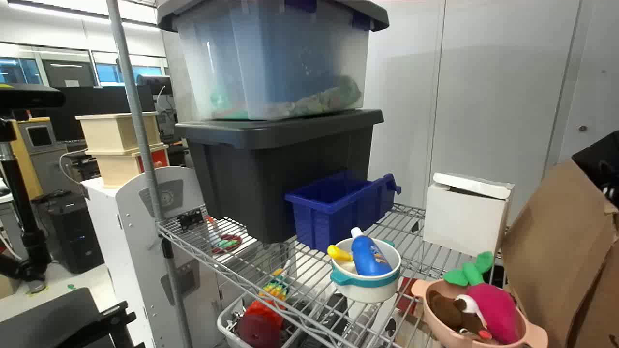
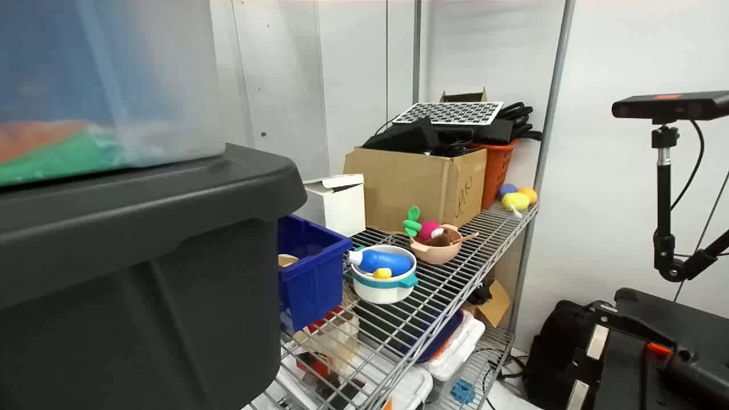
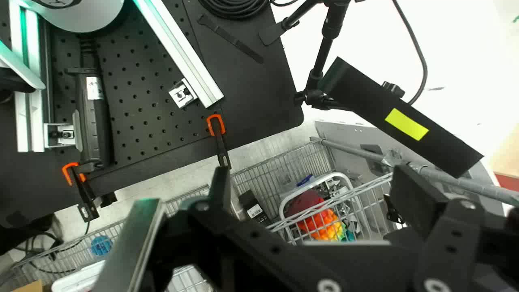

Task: Move the brown doll to the left bowl

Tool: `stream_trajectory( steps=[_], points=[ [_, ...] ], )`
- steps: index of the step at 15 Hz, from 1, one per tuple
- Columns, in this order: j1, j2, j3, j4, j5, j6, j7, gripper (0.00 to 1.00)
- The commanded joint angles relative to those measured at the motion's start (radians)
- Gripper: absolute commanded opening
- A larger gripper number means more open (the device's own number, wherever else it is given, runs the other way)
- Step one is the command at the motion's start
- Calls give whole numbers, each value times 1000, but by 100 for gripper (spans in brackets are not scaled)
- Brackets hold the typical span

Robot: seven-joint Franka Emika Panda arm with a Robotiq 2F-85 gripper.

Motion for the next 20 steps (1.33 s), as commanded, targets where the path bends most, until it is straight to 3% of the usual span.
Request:
stream_trajectory(
  steps=[1,18,20],
  points=[
    [-20,-1,14,4,7,-6,-9,100],
    [-20,-2,14,7,8,-6,-9,100],
    [-31,6,21,3,-41,13,-28,100]
  ],
)
